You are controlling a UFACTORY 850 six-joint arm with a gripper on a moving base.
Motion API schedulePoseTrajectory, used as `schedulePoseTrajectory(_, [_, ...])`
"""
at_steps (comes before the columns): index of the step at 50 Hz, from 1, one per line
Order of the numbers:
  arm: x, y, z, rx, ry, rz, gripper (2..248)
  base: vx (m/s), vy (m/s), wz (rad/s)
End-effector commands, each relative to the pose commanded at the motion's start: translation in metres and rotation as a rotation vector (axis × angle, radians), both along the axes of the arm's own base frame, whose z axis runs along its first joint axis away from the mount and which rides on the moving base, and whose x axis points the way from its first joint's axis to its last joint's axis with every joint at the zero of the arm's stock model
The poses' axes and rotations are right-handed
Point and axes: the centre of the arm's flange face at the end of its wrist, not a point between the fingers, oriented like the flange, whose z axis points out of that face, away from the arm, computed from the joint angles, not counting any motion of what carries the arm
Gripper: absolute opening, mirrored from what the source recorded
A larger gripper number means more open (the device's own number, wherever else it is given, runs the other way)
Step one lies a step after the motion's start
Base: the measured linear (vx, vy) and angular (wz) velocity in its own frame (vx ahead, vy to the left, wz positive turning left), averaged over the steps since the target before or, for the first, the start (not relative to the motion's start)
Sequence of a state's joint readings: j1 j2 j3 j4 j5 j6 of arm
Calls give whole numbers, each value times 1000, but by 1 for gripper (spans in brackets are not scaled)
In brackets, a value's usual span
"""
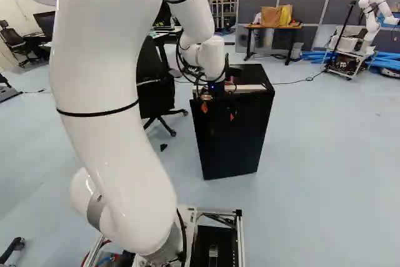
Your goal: Grab a drink from the fridge
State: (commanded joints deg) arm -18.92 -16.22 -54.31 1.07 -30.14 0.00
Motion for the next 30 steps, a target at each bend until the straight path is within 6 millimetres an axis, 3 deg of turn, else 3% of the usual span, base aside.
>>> schedulePoseTrajectory(30, [24, -4, 2, -55, -90, 41, 247, 0, 0, 0])
